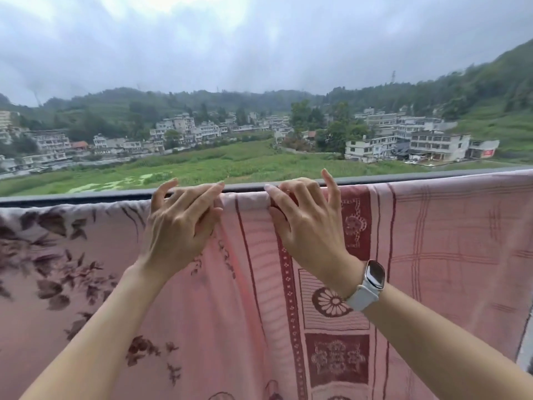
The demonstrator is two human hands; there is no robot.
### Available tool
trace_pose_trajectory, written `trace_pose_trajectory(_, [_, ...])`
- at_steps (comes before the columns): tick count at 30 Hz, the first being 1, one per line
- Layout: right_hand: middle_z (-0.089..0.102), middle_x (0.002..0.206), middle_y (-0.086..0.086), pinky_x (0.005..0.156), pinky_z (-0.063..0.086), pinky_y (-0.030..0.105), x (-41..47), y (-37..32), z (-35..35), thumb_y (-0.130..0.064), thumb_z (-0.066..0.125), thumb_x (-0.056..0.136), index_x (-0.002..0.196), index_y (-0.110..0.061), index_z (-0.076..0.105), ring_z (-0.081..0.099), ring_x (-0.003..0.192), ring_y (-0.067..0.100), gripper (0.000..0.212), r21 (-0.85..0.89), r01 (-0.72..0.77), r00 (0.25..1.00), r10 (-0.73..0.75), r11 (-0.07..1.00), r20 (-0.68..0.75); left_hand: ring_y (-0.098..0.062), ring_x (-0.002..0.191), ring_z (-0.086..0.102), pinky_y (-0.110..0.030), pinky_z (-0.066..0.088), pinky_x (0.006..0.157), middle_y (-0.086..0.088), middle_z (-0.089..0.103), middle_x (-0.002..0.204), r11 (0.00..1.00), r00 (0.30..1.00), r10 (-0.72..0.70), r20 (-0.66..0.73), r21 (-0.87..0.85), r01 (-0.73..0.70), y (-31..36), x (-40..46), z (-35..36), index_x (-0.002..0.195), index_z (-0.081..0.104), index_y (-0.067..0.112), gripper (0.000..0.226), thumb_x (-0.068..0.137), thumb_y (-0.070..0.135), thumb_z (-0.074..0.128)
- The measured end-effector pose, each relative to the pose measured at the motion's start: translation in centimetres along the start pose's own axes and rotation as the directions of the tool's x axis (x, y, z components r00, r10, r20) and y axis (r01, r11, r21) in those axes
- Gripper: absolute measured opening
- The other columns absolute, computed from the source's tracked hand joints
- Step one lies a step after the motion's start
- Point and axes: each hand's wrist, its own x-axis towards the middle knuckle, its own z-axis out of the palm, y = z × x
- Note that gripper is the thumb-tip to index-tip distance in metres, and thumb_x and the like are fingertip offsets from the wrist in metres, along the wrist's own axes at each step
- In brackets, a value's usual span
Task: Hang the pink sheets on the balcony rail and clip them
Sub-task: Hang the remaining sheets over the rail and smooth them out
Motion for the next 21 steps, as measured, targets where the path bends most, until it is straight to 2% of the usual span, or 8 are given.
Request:
trace_pose_trajectory(3, [0.058,0.106,0.001,0.107,0.018,0.048,-0.1,-1.8,1.3,-0.037,0.054,0.085,0.114,-0.020,0.050,0.046,0.105,0.018,0.034,-0.004,0.008,1.000,-0.008,1.000,-0.029,-0.015,0.103,0.052,-0.038,0.023,0.106,-0.008,0.065,0.112,0.997,0.996,-0.058,-0.065,0.039,0.061,-3.2,-2.7,-1.4,0.116,0.057,0.010,0.037,0.089,0.035,0.049])
trace_pose_trajectory(6, [0.047,0.110,0.000,0.101,0.025,0.045,-0.5,-4.7,2.6,-0.040,0.053,0.084,0.113,-0.021,0.047,0.041,0.106,0.019,0.035,-0.039,-0.004,1.000,0.004,0.999,-0.009,-0.019,0.111,0.049,-0.034,0.024,0.106,-0.009,0.063,0.115,0.997,0.996,-0.033,-0.083,0.068,0.039,-6.0,-5.0,-2.3,0.116,0.057,0.010,0.036,0.089,0.033,0.054])
trace_pose_trajectory(8, [0.047,0.107,0.000,0.094,0.030,0.042,0.1,-6.4,2.9,-0.035,0.053,0.085,0.109,-0.022,0.050,0.042,0.102,0.018,0.028,-0.078,-0.069,0.997,0.066,0.995,-0.037,-0.017,0.105,0.052,-0.034,0.030,0.100,-0.007,0.067,0.109,0.999,0.993,-0.039,-0.111,0.010,0.040,-7.7,-5.0,-2.7,0.112,0.060,0.012,0.033,0.086,0.031,0.059])
trace_pose_trajectory(11, [0.058,0.093,0.002,0.084,0.028,0.034,1.4,-8.5,2.8,-0.025,0.055,0.085,0.093,-0.014,0.061,0.041,0.091,0.016,0.015,-0.110,-0.135,0.988,0.125,0.985,-0.089,-0.013,0.098,0.056,-0.036,0.036,0.093,-0.005,0.070,0.102,0.995,0.991,-0.050,-0.121,-0.095,0.039,-9.7,-4.8,-3.6,0.106,0.065,0.012,0.030,0.083,0.031,0.062])
trace_pose_trajectory(14, [0.059,0.078,0.004,0.073,0.025,0.028,2.0,-10.1,2.7,-0.005,0.063,0.078,0.078,-0.008,0.061,0.044,0.079,0.017,0.003,-0.200,-0.164,0.986,0.156,0.966,-0.054,-0.016,0.094,0.065,-0.034,0.043,0.087,-0.005,0.071,0.098,0.978,0.987,-0.054,-0.150,-0.209,0.021,-10.4,-5.1,-4.5,0.097,0.070,0.010,0.021,0.083,0.024,0.062])
trace_pose_trajectory(15, [0.059,0.075,0.004,0.070,0.024,0.027,2.1,-10.4,2.5,-0.003,0.060,0.078,0.076,-0.007,0.060,0.048,0.076,0.020,0.005,-0.226,-0.177,0.984,0.175,0.958,-0.030,-0.017,0.093,0.066,-0.034,0.044,0.085,-0.004,0.072,0.096,0.968,0.986,-0.070,-0.152,-0.248,0.030,-10.3,-5.0,-4.8,0.094,0.071,0.010,0.019,0.084,0.022,0.062])
trace_pose_trajectory(18, [0.058,0.071,0.008,0.068,0.022,0.028,3.0,-11.1,1.4,-0.009,0.031,0.077,0.074,-0.006,0.058,0.052,0.068,0.023,0.027,-0.244,-0.200,0.977,0.212,0.949,0.023,-0.018,0.091,0.067,-0.033,0.046,0.085,-0.006,0.072,0.090,0.928,0.978,-0.160,-0.135,-0.359,0.102,-9.8,-4.9,-5.6,0.090,0.072,0.008,0.017,0.084,0.019,0.061])
trace_pose_trajectory(21, [0.054,0.075,0.010,0.072,0.033,0.034,2.5,-11.7,0.7,-0.006,0.028,0.073,0.078,-0.008,0.051,0.047,0.075,0.023,0.024,-0.224,-0.229,0.971,0.238,0.947,0.013,-0.021,0.085,0.068,-0.032,0.047,0.084,-0.009,0.073,0.085,0.924,0.962,-0.203,-0.180,-0.362,0.127,-10.1,-5.8,-7.1,0.086,0.072,0.005,0.020,0.086,0.020,0.059])
